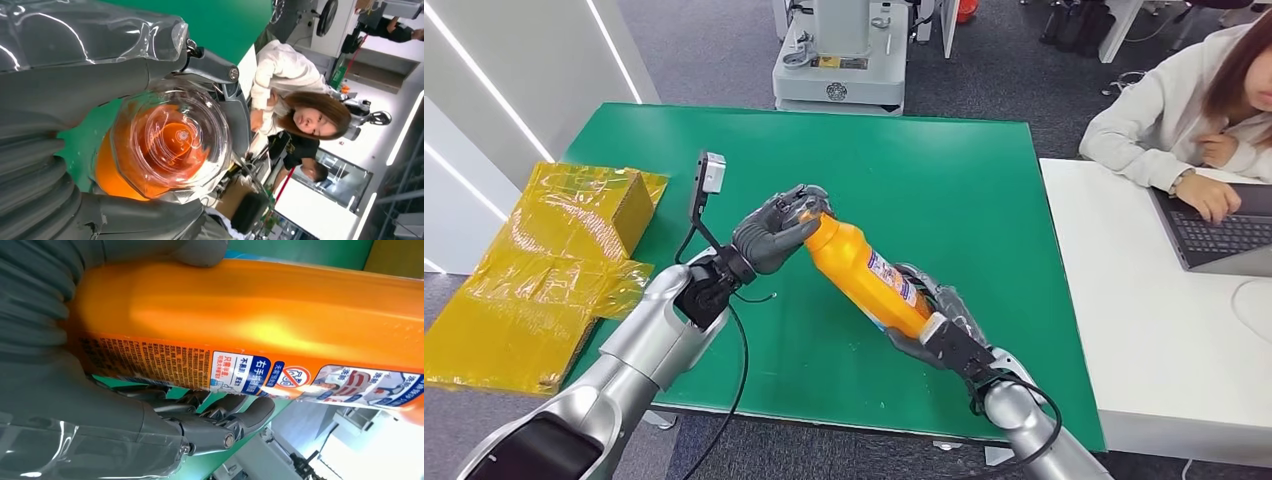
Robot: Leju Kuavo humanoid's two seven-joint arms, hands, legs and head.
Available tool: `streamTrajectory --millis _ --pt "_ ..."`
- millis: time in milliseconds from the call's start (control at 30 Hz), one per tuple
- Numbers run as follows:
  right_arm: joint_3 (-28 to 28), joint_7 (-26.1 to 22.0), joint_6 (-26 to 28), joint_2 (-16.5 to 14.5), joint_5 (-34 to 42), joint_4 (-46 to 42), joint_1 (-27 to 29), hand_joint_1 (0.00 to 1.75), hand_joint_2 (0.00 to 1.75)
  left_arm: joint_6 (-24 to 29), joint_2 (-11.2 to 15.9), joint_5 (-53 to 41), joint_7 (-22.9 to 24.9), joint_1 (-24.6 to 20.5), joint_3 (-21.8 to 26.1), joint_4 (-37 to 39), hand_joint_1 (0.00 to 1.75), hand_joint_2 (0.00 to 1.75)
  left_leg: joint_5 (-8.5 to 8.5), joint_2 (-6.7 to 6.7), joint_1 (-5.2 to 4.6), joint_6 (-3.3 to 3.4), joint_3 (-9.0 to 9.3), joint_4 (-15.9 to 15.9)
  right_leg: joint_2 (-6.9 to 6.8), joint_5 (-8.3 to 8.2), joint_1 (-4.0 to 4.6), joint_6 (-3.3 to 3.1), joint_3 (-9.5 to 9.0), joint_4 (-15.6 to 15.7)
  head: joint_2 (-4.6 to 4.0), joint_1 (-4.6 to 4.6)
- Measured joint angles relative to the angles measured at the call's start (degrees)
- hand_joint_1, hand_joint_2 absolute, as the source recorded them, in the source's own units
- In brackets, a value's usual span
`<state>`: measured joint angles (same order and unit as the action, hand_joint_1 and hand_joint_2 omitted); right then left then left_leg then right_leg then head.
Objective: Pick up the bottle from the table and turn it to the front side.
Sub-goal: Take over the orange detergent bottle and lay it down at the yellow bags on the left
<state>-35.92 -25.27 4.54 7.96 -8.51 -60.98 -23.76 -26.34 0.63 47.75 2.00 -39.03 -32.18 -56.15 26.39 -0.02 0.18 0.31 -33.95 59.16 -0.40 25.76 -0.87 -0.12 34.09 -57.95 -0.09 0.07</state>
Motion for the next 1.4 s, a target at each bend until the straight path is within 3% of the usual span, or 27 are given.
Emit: streamTrajectory --millis 433,467,500,567,600,633,900,1400 --pt "3.0 1.1 2.7 1.6 0.1 -5.2 4.4 1.73 1.75 4.8 -3.0 -1.3 -3.7 -0.4 -2.7 -0.1 1.75 1.75 0.0 0.03 0.0 0.01 -0.09 0.0 0.03 -0.02 0.0 0.03 0.08 0.0 0.0 0.0" --pt "3.2 1.3 2.9 1.6 0.0 -5.7 4.7 1.64 1.75 5.2 -3.3 -1.6 -4.0 -0.4 -2.8 -0.1 1.75 1.75 0.0 0.03 0.0 0.01 -0.09 0.0 0.03 -0.02 0.0 0.03 0.08 0.0 0.0 0.0" --pt "3.5 1.5 3.0 1.6 0.0 -6.1 5.1 1.42 1.75 5.7 -3.6 -1.9 -4.4 -0.4 -3.0 -0.2 1.75 1.75 0.0 0.04 0.0 0.01 -0.1 0.0 0.04 -0.02 0.0 0.03 0.08 0.0 0.0 0.0" --pt "4.2 1.8 3.1 1.6 -0.1 -6.9 5.6 0.57 1.75 6.9 -4.0 -2.5 -5.4 -0.4 -3.2 -0.2 1.75 1.75 0.01 0.04 0.0 0.01 -0.1 0.0 0.04 -0.02 0.0 0.03 0.09 0.0 0.0 0.01" --pt "4.5 2.0 3.1 1.6 -0.1 -7.2 5.9 0.23 1.75 7.6 -4.2 -3.0 -6.2 -0.3 -3.2 -0.2 1.75 1.75 0.01 0.05 0.0 0.01 -0.11 0.0 0.05 -0.02 0.0 0.03 0.09 0.0 0.0 0.01" --pt "4.8 2.2 3.1 1.6 -0.1 -7.5 6.1 0.01 1.75 8.2 -4.3 -3.5 -7.0 -0.3 -3.2 -0.2 1.75 1.75 0.01 0.05 0.0 0.01 -0.11 0.0 0.05 -0.02 0.0 0.03 0.09 0.0 0.0 0.01" --pt "7.1 2.9 3.1 1.6 0.0 -9.0 6.5 0.0 1.75 14.3 -4.1 -13.2 -14.4 -0.5 -2.7 -0.2 1.75 1.75 0.0 0.05 0.0 0.0 -0.11 0.0 0.04 -0.03 0.0 0.03 0.09 0.0 0.0 0.01" --pt "8.3 2.9 2.5 1.4 -0.1 -9.5 6.6 0.0 1.75 16.4 -3.2 -17.0 -15.7 -1.3 2.0 -1.0 1.75 1.75 0.0 0.04 0.0 0.0 -0.13 0.0 0.03 -0.03 0.0 0.03 0.09 0.0 0.0 0.01"
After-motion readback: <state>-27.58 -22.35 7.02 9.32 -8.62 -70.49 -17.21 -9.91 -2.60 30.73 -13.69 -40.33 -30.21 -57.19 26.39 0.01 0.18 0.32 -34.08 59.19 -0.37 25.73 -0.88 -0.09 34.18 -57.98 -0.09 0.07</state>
